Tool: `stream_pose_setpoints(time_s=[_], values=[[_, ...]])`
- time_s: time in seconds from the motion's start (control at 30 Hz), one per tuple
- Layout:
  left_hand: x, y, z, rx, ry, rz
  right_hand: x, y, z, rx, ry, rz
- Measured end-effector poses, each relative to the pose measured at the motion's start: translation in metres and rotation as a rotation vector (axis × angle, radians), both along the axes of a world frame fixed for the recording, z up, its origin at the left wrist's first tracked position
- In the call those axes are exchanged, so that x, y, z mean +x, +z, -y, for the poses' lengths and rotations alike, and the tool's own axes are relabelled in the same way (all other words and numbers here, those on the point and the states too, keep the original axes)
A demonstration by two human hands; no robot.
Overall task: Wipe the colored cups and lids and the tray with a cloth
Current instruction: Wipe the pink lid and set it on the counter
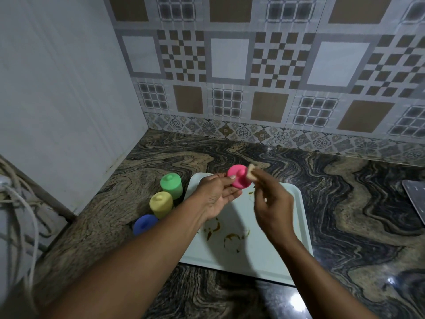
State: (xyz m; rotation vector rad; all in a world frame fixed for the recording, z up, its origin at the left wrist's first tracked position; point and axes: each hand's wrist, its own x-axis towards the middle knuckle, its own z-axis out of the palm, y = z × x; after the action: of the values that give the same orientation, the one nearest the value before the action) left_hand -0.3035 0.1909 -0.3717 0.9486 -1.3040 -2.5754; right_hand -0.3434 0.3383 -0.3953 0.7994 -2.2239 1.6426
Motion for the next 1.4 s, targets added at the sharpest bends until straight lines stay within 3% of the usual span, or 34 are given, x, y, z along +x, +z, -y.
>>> stream_pose_setpoints(time_s=[0.07,0.2,0.27,0.37,0.4,0.43,0.53,0.6,0.7,0.77,0.87,0.97,1.07,1.17,1.27,1.4], values=[[-0.002,0.002,-0.004,0.016,-0.013,-0.043,0.006,-0.002,0.002,0.102,0.030,-0.177],[-0.001,0.007,0.002,0.003,0.059,-0.057,0.017,-0.008,-0.006,0.178,0.240,-0.325],[-0.002,0.010,0.006,0.009,0.069,-0.074,0.018,-0.008,-0.009,0.051,0.190,-0.209],[-0.001,0.015,0.006,0.006,0.047,-0.091,0.002,0.002,-0.006,-0.181,-0.101,0.090],[-0.001,0.015,0.004,0.006,0.033,-0.097,-0.001,0.004,-0.003,-0.205,-0.111,0.138],[-0.001,0.015,0.002,0.015,0.018,-0.111,-0.001,0.006,0.001,-0.178,-0.075,0.113],[-0.002,0.016,-0.003,0.052,-0.003,-0.155,0.013,0.003,0.010,0.031,0.080,-0.197],[0.000,0.015,0.002,0.033,0.004,-0.133,0.019,0.000,0.006,0.047,0.173,-0.247],[0.008,0.013,0.012,0.055,-0.021,-0.154,0.016,0.007,0.000,-0.162,0.066,0.037],[0.011,0.010,0.016,0.085,-0.034,-0.167,0.002,0.016,0.004,-0.372,-0.064,0.383],[0.012,0.007,0.014,0.067,-0.079,-0.166,-0.014,0.025,0.012,-0.572,0.079,0.882],[0.011,0.003,0.006,-0.183,-0.115,-0.101,-0.013,0.023,0.017,-0.462,0.162,0.951],[0.018,0.000,0.004,-0.629,-0.137,0.005,-0.014,0.022,0.018,-0.432,0.122,0.940],[0.029,-0.006,0.009,-1.044,-0.238,-0.082,-0.018,0.022,0.014,-0.407,0.140,0.961],[0.033,-0.004,0.011,-1.164,-0.392,-0.191,-0.017,0.022,0.012,-0.353,0.172,1.009],[0.033,0.000,0.019,-1.209,-0.351,-0.193,-0.012,0.020,0.014,-0.348,0.193,1.137]])
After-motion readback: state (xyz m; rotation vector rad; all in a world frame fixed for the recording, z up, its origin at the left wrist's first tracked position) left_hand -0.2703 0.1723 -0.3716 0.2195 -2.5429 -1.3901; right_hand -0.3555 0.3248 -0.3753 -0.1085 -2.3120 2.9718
